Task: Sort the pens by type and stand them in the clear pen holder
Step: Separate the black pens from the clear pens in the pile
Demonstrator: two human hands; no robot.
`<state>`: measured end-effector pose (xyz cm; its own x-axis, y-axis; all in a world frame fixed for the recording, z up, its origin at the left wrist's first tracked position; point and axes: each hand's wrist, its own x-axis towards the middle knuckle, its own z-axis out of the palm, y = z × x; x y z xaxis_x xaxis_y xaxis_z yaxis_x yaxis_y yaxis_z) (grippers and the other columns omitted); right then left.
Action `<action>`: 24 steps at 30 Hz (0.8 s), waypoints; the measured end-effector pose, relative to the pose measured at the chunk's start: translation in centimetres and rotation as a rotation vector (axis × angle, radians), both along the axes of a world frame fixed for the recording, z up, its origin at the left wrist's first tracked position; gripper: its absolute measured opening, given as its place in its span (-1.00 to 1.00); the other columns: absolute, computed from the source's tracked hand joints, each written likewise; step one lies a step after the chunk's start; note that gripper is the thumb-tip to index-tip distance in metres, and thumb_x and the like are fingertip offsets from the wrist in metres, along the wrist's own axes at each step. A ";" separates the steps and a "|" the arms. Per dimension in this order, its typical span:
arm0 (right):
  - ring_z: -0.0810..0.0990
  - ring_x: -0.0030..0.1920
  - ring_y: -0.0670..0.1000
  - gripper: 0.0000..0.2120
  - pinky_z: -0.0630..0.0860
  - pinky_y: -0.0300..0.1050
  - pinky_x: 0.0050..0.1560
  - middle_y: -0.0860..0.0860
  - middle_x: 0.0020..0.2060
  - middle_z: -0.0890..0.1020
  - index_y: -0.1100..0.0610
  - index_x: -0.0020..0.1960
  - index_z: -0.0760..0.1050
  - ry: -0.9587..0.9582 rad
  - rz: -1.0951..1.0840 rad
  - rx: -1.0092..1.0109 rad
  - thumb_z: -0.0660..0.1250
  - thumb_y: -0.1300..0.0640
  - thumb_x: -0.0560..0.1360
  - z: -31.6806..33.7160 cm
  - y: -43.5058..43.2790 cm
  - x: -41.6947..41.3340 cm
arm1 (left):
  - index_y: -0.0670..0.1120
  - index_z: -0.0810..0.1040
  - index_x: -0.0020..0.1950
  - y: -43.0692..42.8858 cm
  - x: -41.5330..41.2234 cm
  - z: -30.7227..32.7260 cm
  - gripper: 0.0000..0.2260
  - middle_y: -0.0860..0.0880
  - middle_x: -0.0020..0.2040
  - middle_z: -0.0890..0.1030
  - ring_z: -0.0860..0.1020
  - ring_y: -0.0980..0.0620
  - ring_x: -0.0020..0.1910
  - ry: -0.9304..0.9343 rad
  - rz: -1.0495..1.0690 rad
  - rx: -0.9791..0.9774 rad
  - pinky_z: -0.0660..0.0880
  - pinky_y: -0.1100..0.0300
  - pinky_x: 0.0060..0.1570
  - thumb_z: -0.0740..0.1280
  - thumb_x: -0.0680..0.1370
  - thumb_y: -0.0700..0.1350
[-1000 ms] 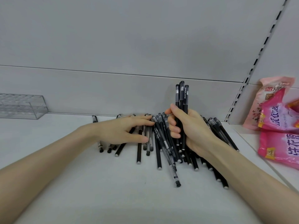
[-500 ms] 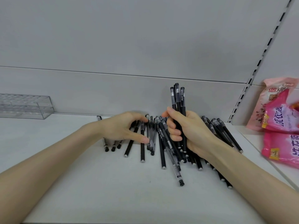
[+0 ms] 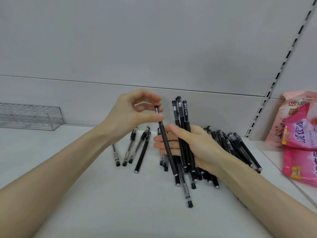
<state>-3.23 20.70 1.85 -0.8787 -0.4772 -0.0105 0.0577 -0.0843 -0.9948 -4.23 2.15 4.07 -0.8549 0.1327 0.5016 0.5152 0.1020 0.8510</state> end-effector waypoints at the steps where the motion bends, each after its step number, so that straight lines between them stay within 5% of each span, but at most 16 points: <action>1: 0.69 -0.06 0.17 -0.71 0.62 0.03 0.02 0.21 -0.06 0.69 0.30 0.14 0.51 -0.005 0.045 0.006 0.16 0.11 0.62 0.1 0.0 0.3 | -0.11 0.56 -0.06 0.3 0.0 0.0 -0.70 -0.01 -0.13 0.64 0.65 0.02 -0.06 0.022 0.012 0.009 0.58 0.19 -0.07 0.50 0.31 -0.37; 5: 0.49 -0.44 -0.05 -0.74 0.57 -0.13 -0.36 0.03 -0.35 0.53 0.29 0.18 0.48 0.004 0.050 0.009 0.18 0.14 0.62 -0.1 0.0 0.4 | -0.08 0.54 0.08 0.1 -0.9 -1.0 -0.70 -0.05 0.04 0.63 0.62 0.08 0.05 -0.037 0.001 -0.060 0.55 0.22 0.05 0.47 0.39 -0.27; 10: 0.37 -0.48 -0.07 -0.81 0.36 -0.23 -0.53 0.03 -0.38 0.45 0.30 0.16 0.44 -0.027 -0.017 -0.051 0.16 0.23 0.62 -0.2 0.4 -0.1 | -0.05 0.46 0.30 -2.8 -2.5 -3.3 -0.53 0.11 0.29 0.44 0.38 0.24 0.24 -0.195 -0.036 -0.822 0.21 0.64 0.08 0.48 0.42 -0.04; 14: 0.38 -0.48 -0.05 -0.83 0.35 -0.23 -0.53 0.07 -0.36 0.48 0.29 0.15 0.43 -0.012 -0.017 -0.034 0.16 0.24 0.61 -0.2 0.3 0.0 | 0.16 0.43 0.19 -2.7 -2.4 -3.3 -0.61 0.25 0.19 0.45 0.38 0.46 0.12 -0.240 -0.128 -0.789 0.21 0.66 0.02 0.46 0.45 -0.09; 19: 0.32 -0.50 -0.07 -0.84 0.29 -0.26 -0.55 0.04 -0.40 0.44 0.28 0.11 0.44 -0.024 -0.018 -0.039 0.19 0.22 0.60 -0.2 0.4 0.0 | 0.12 0.47 0.16 -2.8 -3.0 -3.5 -0.54 0.18 0.13 0.52 0.44 0.27 0.16 -0.188 -0.041 -0.719 0.31 0.51 0.10 0.55 0.33 -0.08; 21: 0.29 -0.50 -0.09 -0.89 0.26 -0.27 -0.56 0.01 -0.41 0.41 0.24 -0.05 0.46 0.007 -0.018 -0.006 0.23 0.19 0.59 -0.1 0.6 0.0 | 0.12 0.49 0.15 -2.7 -3.0 -3.2 -0.52 0.15 0.11 0.55 0.45 0.31 0.14 -0.143 -0.013 -0.652 0.34 0.44 0.11 0.57 0.32 -0.11; 24: 0.26 -0.52 -0.09 -0.77 0.23 -0.28 -0.57 0.00 -0.44 0.39 0.17 -0.25 0.38 0.042 -0.020 0.023 0.26 0.17 0.58 -0.2 0.6 0.0 | 0.12 0.42 0.26 -2.9 -2.9 -3.1 -0.45 0.22 0.21 0.48 0.40 0.32 0.22 -0.197 -0.029 -0.688 0.30 0.59 0.04 0.55 0.34 -0.09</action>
<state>-3.24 21.35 1.69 -0.8882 -0.4592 0.0157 0.0143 -0.0618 -0.9980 -7.17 -0.80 1.00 -0.9122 0.3877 0.1328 0.3694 0.6376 0.6761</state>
